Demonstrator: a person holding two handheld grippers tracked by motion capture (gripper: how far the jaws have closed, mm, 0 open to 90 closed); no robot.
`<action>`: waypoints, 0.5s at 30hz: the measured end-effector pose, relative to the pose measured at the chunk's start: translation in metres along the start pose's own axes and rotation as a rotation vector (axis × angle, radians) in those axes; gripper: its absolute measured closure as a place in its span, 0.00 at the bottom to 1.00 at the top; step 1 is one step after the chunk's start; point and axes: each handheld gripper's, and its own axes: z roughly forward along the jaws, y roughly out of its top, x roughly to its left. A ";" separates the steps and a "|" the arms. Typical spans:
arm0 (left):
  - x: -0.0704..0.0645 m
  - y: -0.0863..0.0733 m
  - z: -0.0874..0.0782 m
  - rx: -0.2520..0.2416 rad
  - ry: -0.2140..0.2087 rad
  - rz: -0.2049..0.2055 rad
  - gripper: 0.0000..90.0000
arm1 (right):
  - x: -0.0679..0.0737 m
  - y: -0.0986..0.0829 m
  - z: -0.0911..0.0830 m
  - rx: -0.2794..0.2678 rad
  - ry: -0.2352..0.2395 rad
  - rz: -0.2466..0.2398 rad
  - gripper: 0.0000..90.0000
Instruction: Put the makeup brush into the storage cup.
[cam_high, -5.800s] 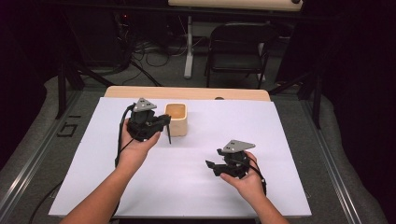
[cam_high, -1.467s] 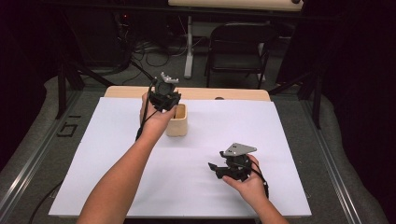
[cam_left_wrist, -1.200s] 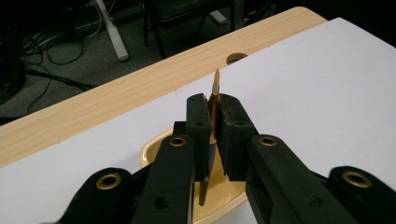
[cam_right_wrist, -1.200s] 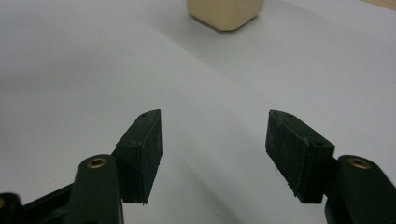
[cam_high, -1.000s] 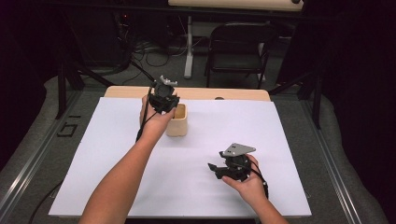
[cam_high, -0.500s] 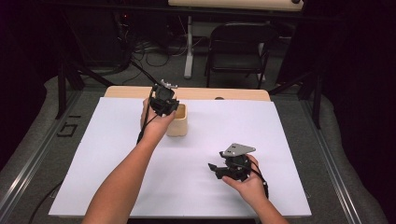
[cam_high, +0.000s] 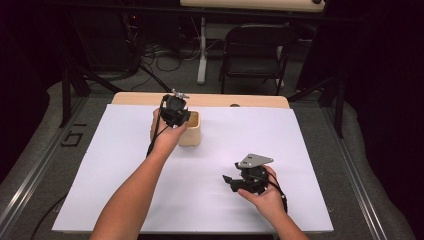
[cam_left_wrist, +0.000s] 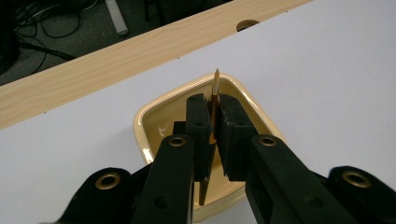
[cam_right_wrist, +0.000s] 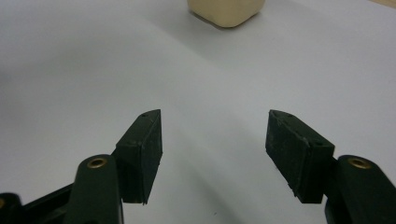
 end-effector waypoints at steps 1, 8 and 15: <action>0.000 0.000 0.000 0.002 -0.001 -0.004 0.93 | 0.000 0.000 0.000 0.001 0.000 0.001 0.40; 0.003 -0.004 0.000 -0.007 -0.004 -0.008 0.88 | 0.000 0.000 0.000 0.003 0.000 -0.001 0.40; 0.007 -0.007 -0.005 -0.065 -0.034 0.009 0.52 | 0.000 0.000 0.000 0.003 0.000 0.003 0.40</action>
